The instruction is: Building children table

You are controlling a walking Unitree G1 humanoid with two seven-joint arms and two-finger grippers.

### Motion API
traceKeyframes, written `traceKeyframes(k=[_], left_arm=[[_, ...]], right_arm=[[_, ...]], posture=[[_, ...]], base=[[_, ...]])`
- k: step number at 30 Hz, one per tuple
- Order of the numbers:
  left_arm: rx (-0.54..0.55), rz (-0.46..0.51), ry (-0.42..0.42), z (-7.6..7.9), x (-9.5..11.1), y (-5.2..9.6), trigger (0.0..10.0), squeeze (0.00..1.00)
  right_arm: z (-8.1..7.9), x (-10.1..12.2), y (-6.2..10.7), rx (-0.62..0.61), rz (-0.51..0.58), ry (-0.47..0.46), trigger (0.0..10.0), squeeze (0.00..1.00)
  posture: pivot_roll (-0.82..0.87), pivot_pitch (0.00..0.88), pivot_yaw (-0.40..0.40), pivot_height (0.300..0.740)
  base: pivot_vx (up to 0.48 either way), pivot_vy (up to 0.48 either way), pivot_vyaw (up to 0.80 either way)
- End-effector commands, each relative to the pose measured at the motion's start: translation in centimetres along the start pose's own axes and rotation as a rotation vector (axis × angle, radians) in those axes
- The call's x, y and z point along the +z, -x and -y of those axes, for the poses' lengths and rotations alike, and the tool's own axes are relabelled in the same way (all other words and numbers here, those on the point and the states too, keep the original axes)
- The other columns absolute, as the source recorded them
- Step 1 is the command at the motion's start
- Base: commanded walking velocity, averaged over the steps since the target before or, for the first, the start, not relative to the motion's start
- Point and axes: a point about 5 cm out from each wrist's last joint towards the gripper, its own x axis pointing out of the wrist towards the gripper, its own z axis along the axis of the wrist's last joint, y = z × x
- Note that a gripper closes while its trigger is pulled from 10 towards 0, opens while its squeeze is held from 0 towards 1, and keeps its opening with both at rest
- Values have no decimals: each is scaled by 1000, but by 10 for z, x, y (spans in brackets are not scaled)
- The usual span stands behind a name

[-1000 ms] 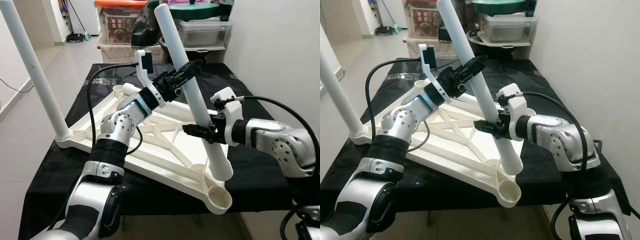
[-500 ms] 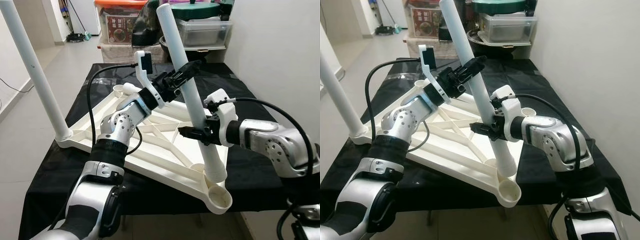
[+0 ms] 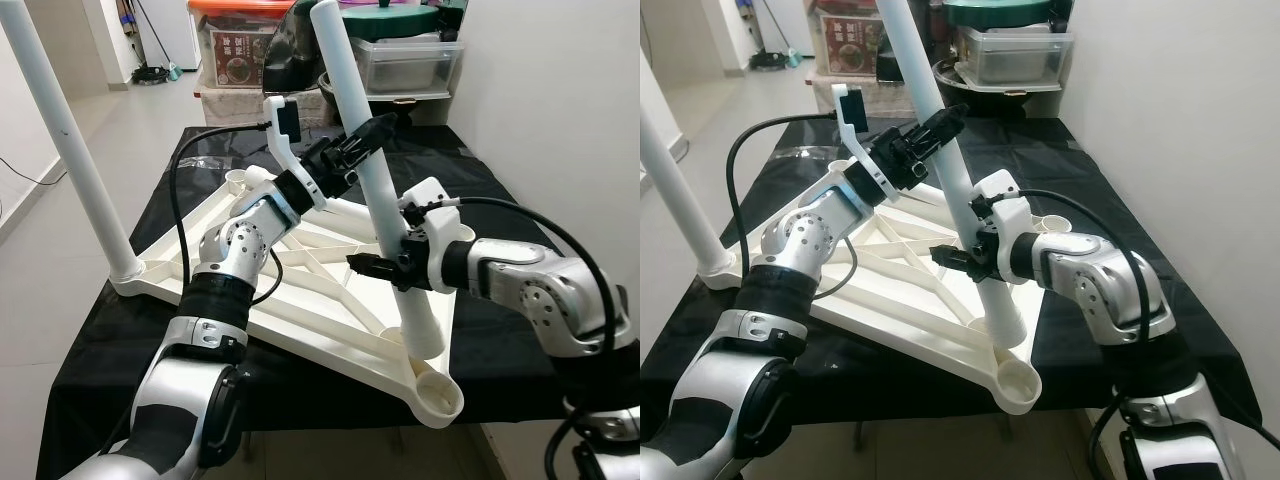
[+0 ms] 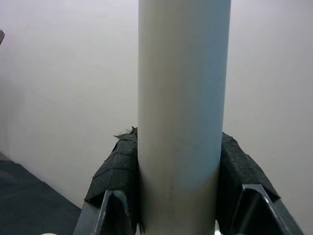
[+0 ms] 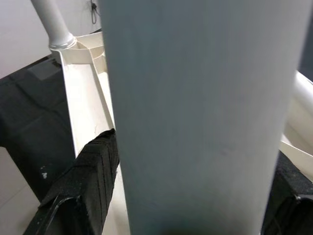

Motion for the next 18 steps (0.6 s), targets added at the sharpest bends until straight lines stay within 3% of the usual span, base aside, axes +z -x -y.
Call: traceKeyframes(k=[1, 5, 6, 18], left_arm=[[-27, 17, -15, 4, 6, -5, 10000, 0], [-30, 20, -13, 4, 5, -6, 10000, 0], [-32, 21, -11, 5, 5, -6, 10000, 0], [-14, -2, 17, 3, 1, -5, 10000, 0]], right_arm=[[0, -1, 0, -14, -2, -5, 10000, 0], [3, -1, -2, -32, -3, -12, 9725, 0], [5, -1, -3, -45, -1, -20, 0, 0], [25, 6, -1, -161, 51, -63, 0, 0]], posture=[[39, 0, -27, 740], [38, 0, -25, 740], [38, 0, -25, 740], [39, 0, -24, 740]], base=[[0, 0, 0], [0, 0, 0], [0, 0, 0], [0, 0, 0]])
